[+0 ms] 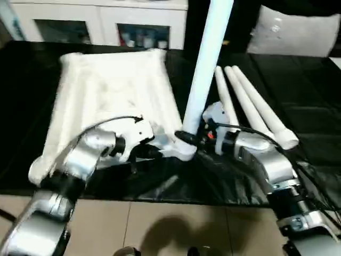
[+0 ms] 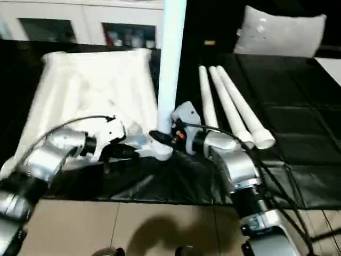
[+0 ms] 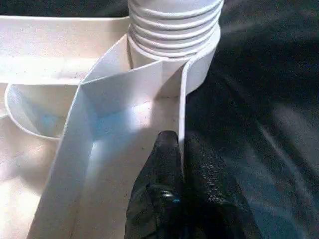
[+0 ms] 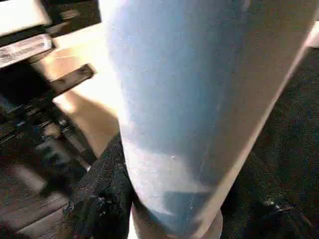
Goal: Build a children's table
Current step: Insert table leg to table base, then rotate leg to tighten
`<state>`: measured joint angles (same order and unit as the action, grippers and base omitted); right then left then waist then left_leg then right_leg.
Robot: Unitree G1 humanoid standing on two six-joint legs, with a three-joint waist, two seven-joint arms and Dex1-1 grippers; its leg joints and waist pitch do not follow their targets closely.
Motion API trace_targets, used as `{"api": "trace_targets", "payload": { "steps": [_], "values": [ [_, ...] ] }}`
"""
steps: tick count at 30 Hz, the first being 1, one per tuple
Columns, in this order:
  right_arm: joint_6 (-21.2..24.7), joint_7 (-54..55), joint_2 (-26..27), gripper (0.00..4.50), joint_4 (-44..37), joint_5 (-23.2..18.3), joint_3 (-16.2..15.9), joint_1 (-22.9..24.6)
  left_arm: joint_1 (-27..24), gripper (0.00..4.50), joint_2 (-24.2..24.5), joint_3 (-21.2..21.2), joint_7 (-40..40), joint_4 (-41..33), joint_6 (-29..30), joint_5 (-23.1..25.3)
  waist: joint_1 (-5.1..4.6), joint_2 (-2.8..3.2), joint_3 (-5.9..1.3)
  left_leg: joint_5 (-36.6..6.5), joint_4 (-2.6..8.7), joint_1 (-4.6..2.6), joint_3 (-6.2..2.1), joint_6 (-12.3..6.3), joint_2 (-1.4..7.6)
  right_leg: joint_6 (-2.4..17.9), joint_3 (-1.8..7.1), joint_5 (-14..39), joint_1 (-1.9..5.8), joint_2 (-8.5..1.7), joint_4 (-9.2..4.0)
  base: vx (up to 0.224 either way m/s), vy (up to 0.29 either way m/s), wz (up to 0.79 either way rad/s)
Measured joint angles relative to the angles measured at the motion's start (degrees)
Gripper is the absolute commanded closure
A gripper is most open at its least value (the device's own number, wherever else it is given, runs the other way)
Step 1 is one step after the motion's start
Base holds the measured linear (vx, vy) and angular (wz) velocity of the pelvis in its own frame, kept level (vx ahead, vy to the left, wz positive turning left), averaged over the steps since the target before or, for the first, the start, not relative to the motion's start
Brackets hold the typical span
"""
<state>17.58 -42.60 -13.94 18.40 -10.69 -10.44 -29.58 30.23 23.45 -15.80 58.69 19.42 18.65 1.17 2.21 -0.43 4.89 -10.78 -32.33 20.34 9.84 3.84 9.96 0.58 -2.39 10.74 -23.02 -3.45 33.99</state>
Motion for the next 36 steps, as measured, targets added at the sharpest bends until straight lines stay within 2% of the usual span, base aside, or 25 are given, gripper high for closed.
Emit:
{"api": "trace_targets", "payload": {
  "steps": [3, 6, 11, 13, 23, 24, 25, 27, 28, 31, 34, 36],
  "values": [
    [0.5, 3.1, 1.2, 2.61, 0.9, 0.3, 1.3, -0.8, -2.9, 4.50, -2.7, 0.6, -5.2, -7.5, 7.4, 1.2, -0.14, 0.07, -0.01, 0.0, 0.04, 0.10, 0.03, 0.00, 0.02, 0.4, -0.01, -0.2, -0.01, 0.03, -0.03, 0.000, 0.000, 0.00],
    [0.5, 4.1, 1.3, 2.61, 1.1, 0.4, 1.7, -1.1, -4.4, 4.50, -4.1, -0.1, -7.9, -11.6, 10.6, 2.2, -0.02, 0.12, -0.04, 0.0, 0.24, 0.15, 0.03, 0.00, 0.03, 0.4, -0.07, 0.1, -0.02, 0.05, -0.10, 0.000, 0.000, 0.00],
    [0.7, 4.8, 1.5, 2.61, 1.0, 0.4, 1.7, -0.8, -4.7, 4.50, -5.2, -1.9, -10.6, -13.6, 12.6, 4.5, 0.33, 0.20, -0.09, 0.0, 0.33, 0.06, 0.03, 0.00, 0.03, 0.5, -0.10, 0.1, 0.11, 0.06, -0.08, 0.000, 0.000, 0.00],
    [1.0, 5.2, 1.5, 2.61, 0.9, 0.4, 1.8, -0.8, -4.2, 4.50, -5.5, -2.7, -11.5, -13.6, 13.1, 5.5, 0.45, 0.22, -0.09, 0.0, 0.32, -0.18, 0.03, 0.01, 0.03, 0.2, -0.08, 0.3, 0.18, 0.05, -0.12, 0.000, 0.000, 0.00],
    [0.9, 5.4, 2.0, 2.61, 1.0, 1.2, 1.8, -0.9, -3.7, 4.50, -3.7, -4.4, -12.6, -15.3, 14.3, 7.5, 0.59, 0.21, -0.12, 0.0, 0.33, -0.20, 0.03, 0.01, 0.02, 0.5, -0.06, 0.1, 0.18, 0.07, -0.11, 0.000, 0.000, 0.00],
    [0.8, 5.6, 2.1, 2.05, 1.2, 1.2, 1.9, -0.9, -3.7, 4.50, -3.8, -4.4, -12.7, -15.2, 14.3, 7.5, 0.58, 0.20, -0.12, 0.0, 0.33, -0.20, 0.04, 0.01, 0.02, 0.5, -0.06, 0.1, 0.18, 0.07, -0.10, 0.000, 0.000, 0.00],
    [0.6, 6.0, 2.3, 1.91, 2.0, 1.3, 1.9, -1.0, -3.7, 4.50, -4.0, -4.2, -12.8, -15.0, 14.2, 7.4, 0.58, 0.20, -0.12, 0.0, 0.32, -0.21, 0.03, 0.01, 0.02, 0.5, -0.07, 0.1, 0.18, 0.07, -0.10, 0.000, 0.000, 0.00],
    [-0.2, 7.1, 2.7, 1.85, 3.7, 1.6, 2.6, -0.4, -3.8, 4.50, -4.7, -3.8, -13.3, -14.6, 14.1, 6.8, 0.76, 0.25, -0.09, 0.0, 0.27, -0.11, 0.04, 0.01, 0.02, 0.5, -0.07, 0.1, 0.09, 0.06, -0.10, 0.000, 0.000, 0.00],
    [-0.3, 7.1, 2.8, 1.56, 3.8, 1.6, 2.6, -0.5, -3.8, 4.50, -4.8, -3.6, -13.3, -14.5, 14.1, 6.3, 0.82, 0.29, -0.11, 0.0, 0.28, -0.11, 0.04, 0.01, 0.02, 0.6, -0.06, 0.0, 0.09, 0.06, -0.10, 0.000, 0.000, 0.00],
    [-0.7, 7.1, 2.5, 1.43, 4.7, 1.8, 2.5, -0.1, -3.8, 4.50, -5.2, -3.2, -13.4, -13.6, 13.0, 5.8, 1.02, 0.28, -0.11, 0.0, 0.23, -0.04, 0.04, 0.01, 0.02, 0.6, -0.08, 0.0, 0.08, 0.06, -0.12, 0.000, 0.000, 0.00],
    [-1.0, 7.1, 2.4, 1.03, 5.0, 1.8, 2.8, 0.9, -3.8, 4.50, -5.3, -3.2, -13.4, -13.2, 11.3, 5.6, 1.18, 0.34, -0.08, 0.0, 0.16, 0.20, 0.04, 0.00, 0.02, 0.6, -0.09, 0.0, -0.09, 0.06, -0.11, 0.000, 0.000, 0.00],
    [-1.9, 6.4, 1.8, 0.93, 4.7, 1.7, 3.1, 3.0, -3.3, 4.50, -5.3, -3.0, -13.4, -11.7, 10.1, 4.5, 1.38, 0.35, -0.07, 0.0, 0.12, 0.30, 0.02, -0.01, 0.05, 0.6, -0.14, 0.0, -0.14, 0.06, -0.11, 0.000, 0.000, 0.00]
  ]
}}
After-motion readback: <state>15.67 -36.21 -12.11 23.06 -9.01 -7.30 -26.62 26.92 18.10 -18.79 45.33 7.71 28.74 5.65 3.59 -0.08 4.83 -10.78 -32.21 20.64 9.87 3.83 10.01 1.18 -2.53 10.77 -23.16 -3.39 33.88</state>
